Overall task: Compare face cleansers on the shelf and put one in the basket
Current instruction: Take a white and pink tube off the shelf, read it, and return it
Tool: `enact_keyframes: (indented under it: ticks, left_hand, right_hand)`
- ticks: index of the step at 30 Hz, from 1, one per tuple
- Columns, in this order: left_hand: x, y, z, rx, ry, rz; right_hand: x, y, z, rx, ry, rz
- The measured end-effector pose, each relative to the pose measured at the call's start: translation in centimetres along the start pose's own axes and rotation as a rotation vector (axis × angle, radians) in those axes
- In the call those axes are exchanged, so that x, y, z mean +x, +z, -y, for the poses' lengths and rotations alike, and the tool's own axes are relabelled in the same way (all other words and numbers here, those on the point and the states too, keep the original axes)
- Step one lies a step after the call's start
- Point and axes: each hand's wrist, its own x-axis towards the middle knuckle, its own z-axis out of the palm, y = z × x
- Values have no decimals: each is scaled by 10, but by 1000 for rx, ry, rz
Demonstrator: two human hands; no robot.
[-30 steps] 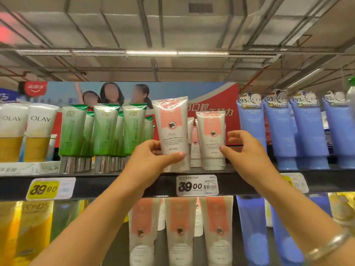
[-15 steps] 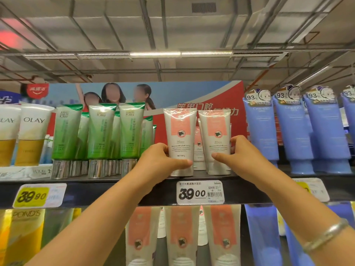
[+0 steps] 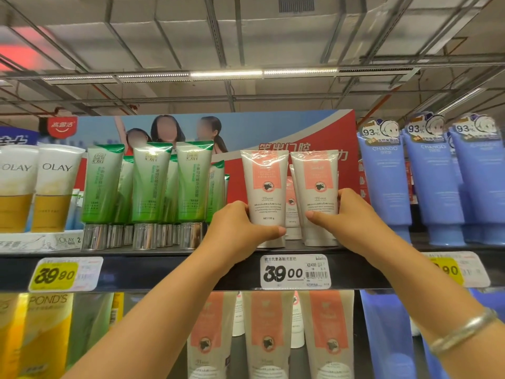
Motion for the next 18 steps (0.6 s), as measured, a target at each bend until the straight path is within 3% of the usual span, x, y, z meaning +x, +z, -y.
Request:
enact_keyframes:
  ticks: [5,10,18]
  left_hand:
    - [-8,-3,-1,13,64,-82]
    - [-23,-16,-6,-144,113,-213]
    - [-86,-25,0,-681,69,89]
  right_hand:
    - [-7,-3,2,64,-79,-136]
    - [-23,-5,13,340,-147,-219]
    - [-83,7,42,615,-144,-82]
